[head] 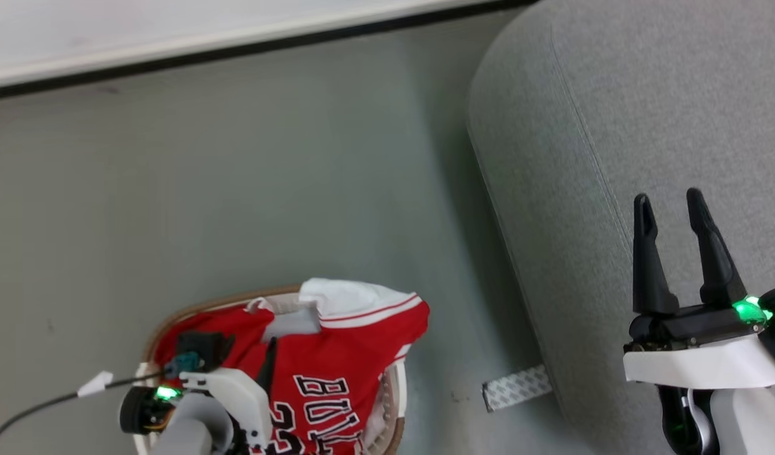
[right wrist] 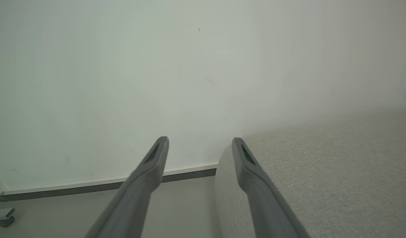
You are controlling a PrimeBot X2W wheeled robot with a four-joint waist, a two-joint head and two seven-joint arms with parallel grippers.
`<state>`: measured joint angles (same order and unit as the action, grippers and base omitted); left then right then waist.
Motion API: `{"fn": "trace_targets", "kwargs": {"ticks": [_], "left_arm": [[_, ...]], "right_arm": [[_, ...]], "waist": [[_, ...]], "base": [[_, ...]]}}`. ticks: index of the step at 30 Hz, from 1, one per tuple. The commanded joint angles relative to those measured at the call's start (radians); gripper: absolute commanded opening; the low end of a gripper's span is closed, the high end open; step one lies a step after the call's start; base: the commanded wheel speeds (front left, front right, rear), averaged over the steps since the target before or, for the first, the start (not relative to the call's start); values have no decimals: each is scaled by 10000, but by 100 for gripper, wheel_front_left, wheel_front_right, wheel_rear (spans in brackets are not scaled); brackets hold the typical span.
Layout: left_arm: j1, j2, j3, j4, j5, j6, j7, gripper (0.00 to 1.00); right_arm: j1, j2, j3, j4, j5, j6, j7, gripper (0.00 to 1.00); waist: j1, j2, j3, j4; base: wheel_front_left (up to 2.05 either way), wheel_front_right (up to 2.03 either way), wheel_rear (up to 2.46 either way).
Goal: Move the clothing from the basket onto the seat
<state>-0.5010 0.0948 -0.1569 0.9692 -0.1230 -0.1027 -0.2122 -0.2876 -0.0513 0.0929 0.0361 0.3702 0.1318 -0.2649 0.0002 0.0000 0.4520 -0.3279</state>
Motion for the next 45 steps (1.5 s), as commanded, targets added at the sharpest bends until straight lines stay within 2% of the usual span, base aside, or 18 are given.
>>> {"fn": "trace_targets", "kwargs": {"ticks": [1,6,14,22,23,24,25,33,39,45], "left_arm": [[-228,158,-18,177,155,-20,71,100],[-1117,465,-77,1508,91,-66,491,100],[-2130,1053,-338,2716,382,261,1155,100],[-2343,966,-1113,3062,890,148,1963,100],[-2358,948,-1175,3071,914,179,2026,86],[-2363,894,-1213,3074,916,219,2035,40],[-2349,824,-1241,3080,905,242,2012,0],[-2158,348,-1182,3104,501,262,1389,0],[-1744,-213,-1036,2989,-42,62,318,0],[-1131,-428,-1122,2411,-717,-191,-399,0]], "right_arm": [[-149,9,0,-40,72,-21,8,100],[-426,8,79,-274,366,-21,8,100],[-707,11,225,-557,841,-21,8,100],[-929,8,453,-547,950,-21,8,100],[-951,8,468,-535,957,-21,8,100],[-971,8,484,-521,957,-21,8,100],[-987,8,494,-502,945,-21,8,100],[-935,5,492,-375,581,-21,8,100],[-602,2,410,-147,20,-21,8,100],[-225,-7,580,147,-385,-21,8,100]], "waist": [[-2,0,518,-344],[-2,0,1343,-702],[-2,0,2588,-1207],[-2,0,3118,-1284],[-2,0,3129,-1273],[-2,0,3122,-1257],[-2,0,3090,-1235],[-2,0,2207,-837],[-2,0,559,-28],[-2,0,-1082,878]], "base": [[0,0,0],[0,0,0],[0,0,0],[0,0,0],[0,0,0],[0,0,0],[0,0,0],[0,0,0],[0,0,0],[0,0,0]]}}
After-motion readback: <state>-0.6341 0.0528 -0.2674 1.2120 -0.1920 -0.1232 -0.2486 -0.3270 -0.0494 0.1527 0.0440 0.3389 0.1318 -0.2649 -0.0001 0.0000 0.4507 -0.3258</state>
